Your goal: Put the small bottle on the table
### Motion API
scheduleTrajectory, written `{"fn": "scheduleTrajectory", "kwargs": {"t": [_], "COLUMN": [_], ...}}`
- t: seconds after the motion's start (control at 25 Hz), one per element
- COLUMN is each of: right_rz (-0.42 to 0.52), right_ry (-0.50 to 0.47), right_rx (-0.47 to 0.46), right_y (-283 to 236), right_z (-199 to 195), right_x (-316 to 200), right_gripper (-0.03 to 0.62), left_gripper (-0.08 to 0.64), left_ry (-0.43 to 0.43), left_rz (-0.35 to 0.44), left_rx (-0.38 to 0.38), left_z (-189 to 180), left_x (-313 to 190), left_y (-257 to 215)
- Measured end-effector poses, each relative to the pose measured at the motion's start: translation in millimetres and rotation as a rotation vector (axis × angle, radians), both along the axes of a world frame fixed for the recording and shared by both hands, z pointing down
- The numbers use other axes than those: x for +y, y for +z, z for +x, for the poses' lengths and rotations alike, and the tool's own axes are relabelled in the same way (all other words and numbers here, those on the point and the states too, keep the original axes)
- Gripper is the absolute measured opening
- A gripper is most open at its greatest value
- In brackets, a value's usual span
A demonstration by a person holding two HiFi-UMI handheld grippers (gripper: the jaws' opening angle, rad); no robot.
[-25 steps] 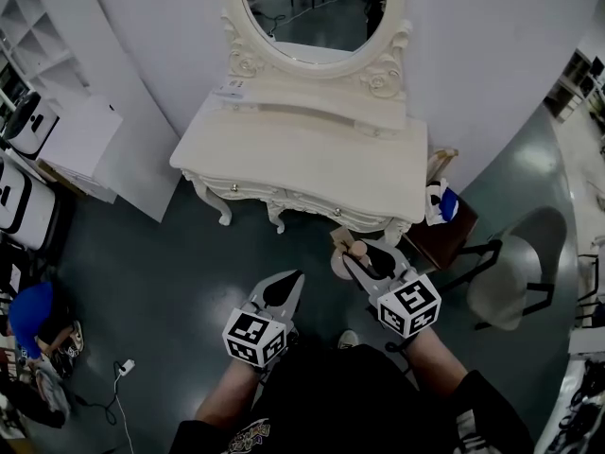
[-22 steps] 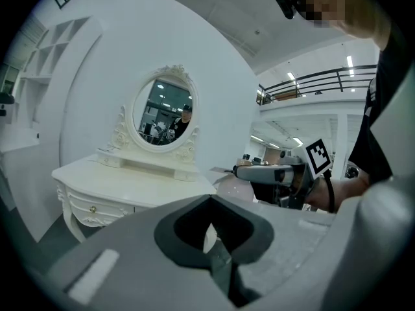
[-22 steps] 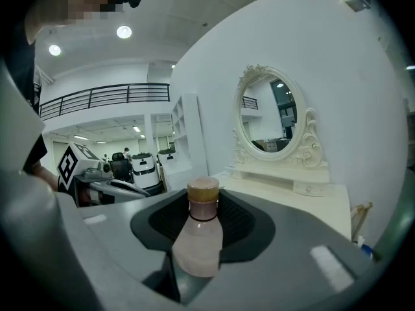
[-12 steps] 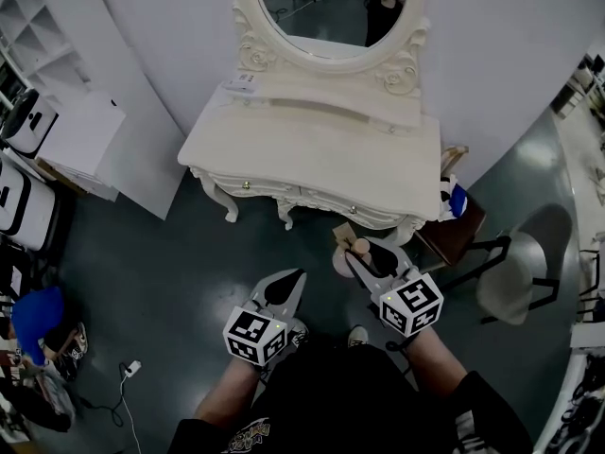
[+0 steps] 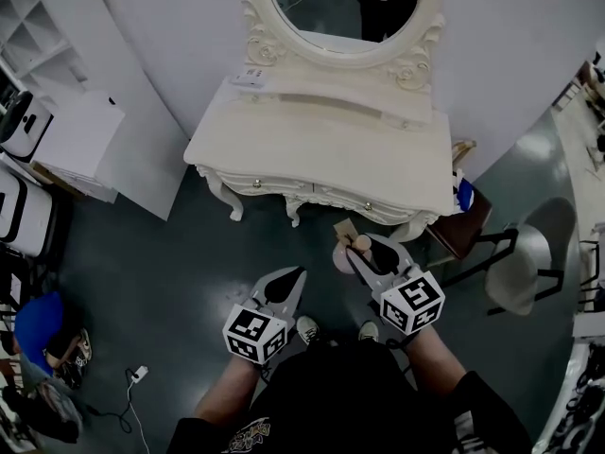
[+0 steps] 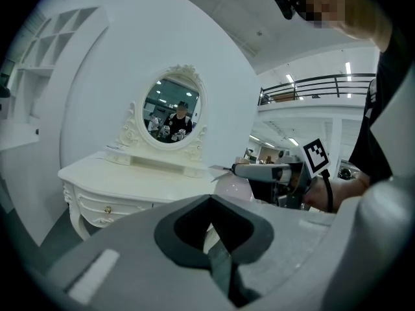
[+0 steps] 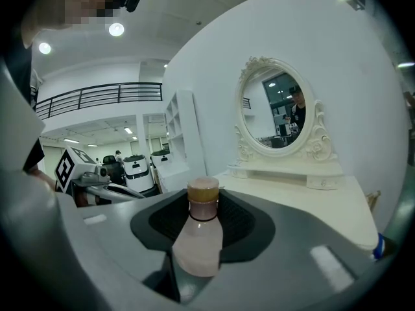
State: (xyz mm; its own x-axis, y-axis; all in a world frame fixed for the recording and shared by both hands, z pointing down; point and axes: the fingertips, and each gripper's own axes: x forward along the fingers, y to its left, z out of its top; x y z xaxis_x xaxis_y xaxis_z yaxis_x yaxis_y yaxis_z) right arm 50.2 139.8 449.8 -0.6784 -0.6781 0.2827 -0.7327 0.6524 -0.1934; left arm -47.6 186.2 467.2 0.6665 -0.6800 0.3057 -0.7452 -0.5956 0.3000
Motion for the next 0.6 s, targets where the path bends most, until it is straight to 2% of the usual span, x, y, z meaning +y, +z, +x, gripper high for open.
{"fn": "scheduleTrajectory", "kwargs": {"t": [0.28, 0.6], "right_rz": [-0.005, 0.013], "right_ry": [0.013, 0.008], "right_rx": [-0.004, 0.003], "right_y": [2.1, -5.0], "right_z": [-20.7, -17.9], "right_x": [1.4, -6.8], "right_gripper": [0.169, 0.169], "left_gripper": [0.000, 0.000], "left_ry": [0.001, 0.003], "left_rz": [-0.003, 0.007], "left_rx": [0.005, 0.012], "left_z": [-22.4, -17.1], "left_x": [2.7, -4.1], "left_y": [4.1, 0.9]}}
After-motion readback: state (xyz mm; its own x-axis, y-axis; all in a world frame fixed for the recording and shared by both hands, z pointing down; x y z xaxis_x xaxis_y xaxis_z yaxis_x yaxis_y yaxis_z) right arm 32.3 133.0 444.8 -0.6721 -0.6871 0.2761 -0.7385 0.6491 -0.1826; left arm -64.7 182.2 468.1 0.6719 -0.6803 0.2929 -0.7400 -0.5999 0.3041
